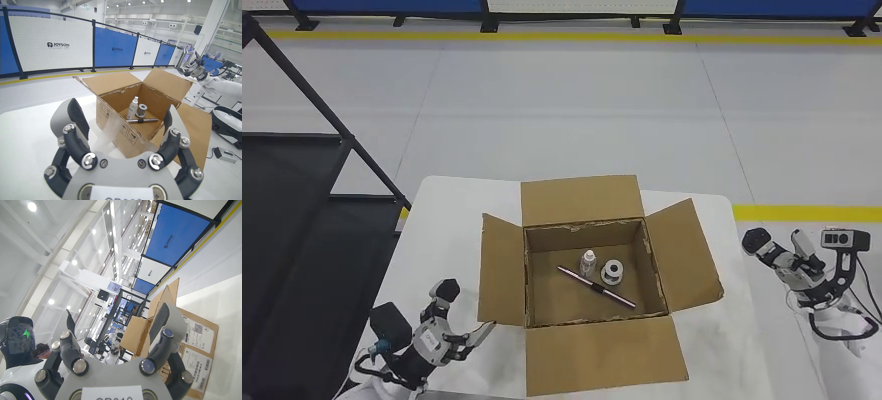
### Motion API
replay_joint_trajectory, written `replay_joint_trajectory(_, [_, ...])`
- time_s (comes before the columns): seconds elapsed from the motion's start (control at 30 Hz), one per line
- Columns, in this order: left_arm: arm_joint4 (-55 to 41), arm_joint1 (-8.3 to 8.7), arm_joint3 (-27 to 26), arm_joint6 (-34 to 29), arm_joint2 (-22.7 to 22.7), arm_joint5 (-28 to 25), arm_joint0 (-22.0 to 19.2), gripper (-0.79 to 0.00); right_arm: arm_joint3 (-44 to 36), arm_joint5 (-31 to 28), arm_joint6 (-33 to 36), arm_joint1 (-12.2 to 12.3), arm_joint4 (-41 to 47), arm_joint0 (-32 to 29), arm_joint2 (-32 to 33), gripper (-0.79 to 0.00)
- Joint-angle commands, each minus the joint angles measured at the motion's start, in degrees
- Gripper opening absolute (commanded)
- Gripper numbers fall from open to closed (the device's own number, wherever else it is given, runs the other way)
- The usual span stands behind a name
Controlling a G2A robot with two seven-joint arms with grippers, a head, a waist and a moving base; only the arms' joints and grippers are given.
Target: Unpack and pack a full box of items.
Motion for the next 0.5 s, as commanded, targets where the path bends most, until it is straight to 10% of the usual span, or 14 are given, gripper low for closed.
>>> replay_joint_trajectory(0.0, [1.9, 0.0, 0.2, -0.2, 0.7, 1.4, 0.1, 0.0, -0.2, 0.0, 0.1, -0.1, 0.5, 0.2, -0.2, 0.0])
replay_joint_trajectory(0.47, [-0.7, 0.13, 7.7, -1.6, 4.0, 4.3, -7.5, 0.0, -10.8, 3.9, 8.3, -0.2, 8.9, -3.3, -0.3, 0.0])
